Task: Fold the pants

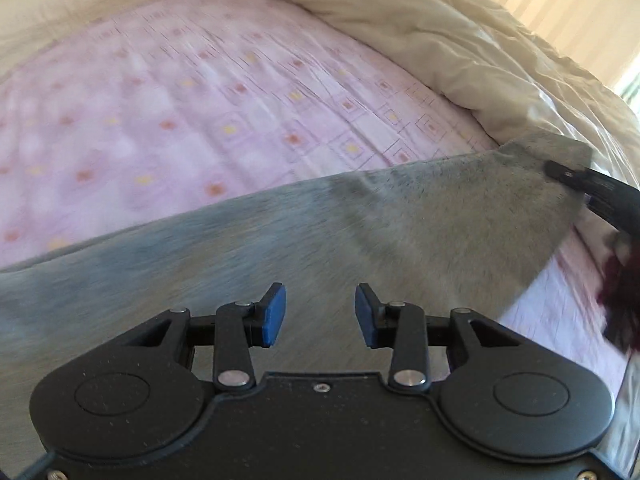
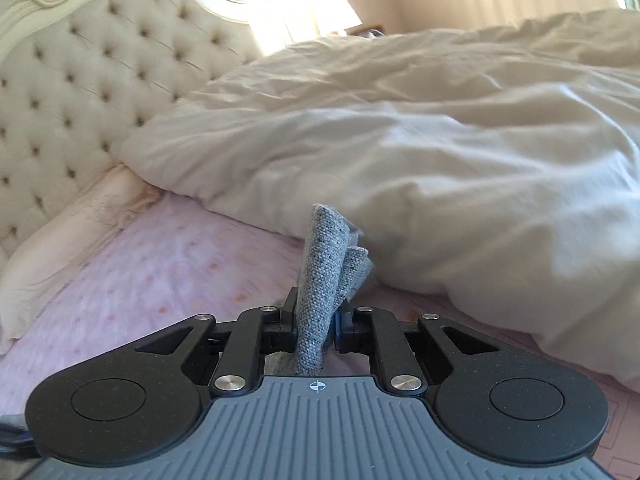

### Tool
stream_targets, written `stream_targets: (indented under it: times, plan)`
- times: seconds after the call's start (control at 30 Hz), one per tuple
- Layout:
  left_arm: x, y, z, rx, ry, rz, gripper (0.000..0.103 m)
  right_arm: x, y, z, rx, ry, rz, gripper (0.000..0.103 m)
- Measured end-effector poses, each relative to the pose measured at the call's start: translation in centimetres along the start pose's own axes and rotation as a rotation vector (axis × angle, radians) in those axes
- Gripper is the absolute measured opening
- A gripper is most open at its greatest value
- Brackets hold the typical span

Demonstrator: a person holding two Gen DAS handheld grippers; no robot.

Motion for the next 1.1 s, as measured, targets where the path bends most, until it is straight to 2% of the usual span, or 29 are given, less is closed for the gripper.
stream_targets:
  times: [0.17,0.23,0.3,0.4,0.5,0.6,0.73,0.8,0.83,0.87,0.93,1.03,1.1]
  plan:
    - [-3.0,-1.0,3.5,-0.051,0.016,-0.059,0.047,-0.3,2.0,-1.0,-0.009,0.007,-0.049,0.015]
    - [-4.0,-1.1,3.5,-0.085,0.006,-0.06,0.047,-0.4,3.6,-1.4,0.009,0.002,-0.106,0.015]
    - [-4.5,-0.7,3.0,-0.062,0.019,-0.101,0.046,-0.5,5.9,-2.1,0.014,-0.002,-0.168,0.015]
    - [-4.2,1.0,0.5,0.022,-0.004,-0.179,0.046,0.1,10.8,-3.8,-0.004,-0.028,-0.278,0.015]
    - [-3.1,4.0,-2.1,0.038,-0.032,-0.219,0.046,1.6,17.2,-5.5,-0.06,-0.06,-0.393,0.015]
    - [-0.4,8.0,-4.8,0.041,-0.062,-0.271,0.047,4.7,23.8,-6.0,-0.128,-0.078,-0.492,0.016]
    - [3.8,13.4,-7.6,0.014,-0.096,-0.354,0.047,12.1,30.7,-2.4,-0.094,-0.083,-0.67,0.021]
    - [5.9,16.0,-8.7,-0.022,-0.109,-0.39,0.047,17.1,32.9,0.8,-0.094,-0.044,-0.786,0.033]
    - [6.8,17.2,-9.1,-0.037,-0.114,-0.409,0.047,19.9,33.8,2.4,-0.105,0.01,-0.86,0.039]
    - [7.6,18.2,-9.4,-0.048,-0.115,-0.428,0.047,22.5,34.4,3.4,-0.107,0.055,-0.925,0.04]
    - [8.8,19.6,-9.7,-0.054,-0.108,-0.455,0.047,26.0,35.2,3.0,-0.147,0.068,-1.015,0.04]
    - [9.9,20.6,-10.3,-0.06,-0.11,-0.46,0.048,27.0,35.3,0.1,-0.247,0.048,-1.05,0.041]
    - [10.0,20.6,-10.3,-0.056,-0.111,-0.449,0.048,25.3,34.5,-1.3,-0.237,0.005,-1.043,0.042]
Point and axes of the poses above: each gripper's, at about its wrist camera, not at the fingertips, and z roughly the way its jaws point, y to its left, x to its underside, the point moved 10 cm from there along z, roughly the way its jaws point, and after that the axes turned 15 degrees about y, right-handed, at the moved point
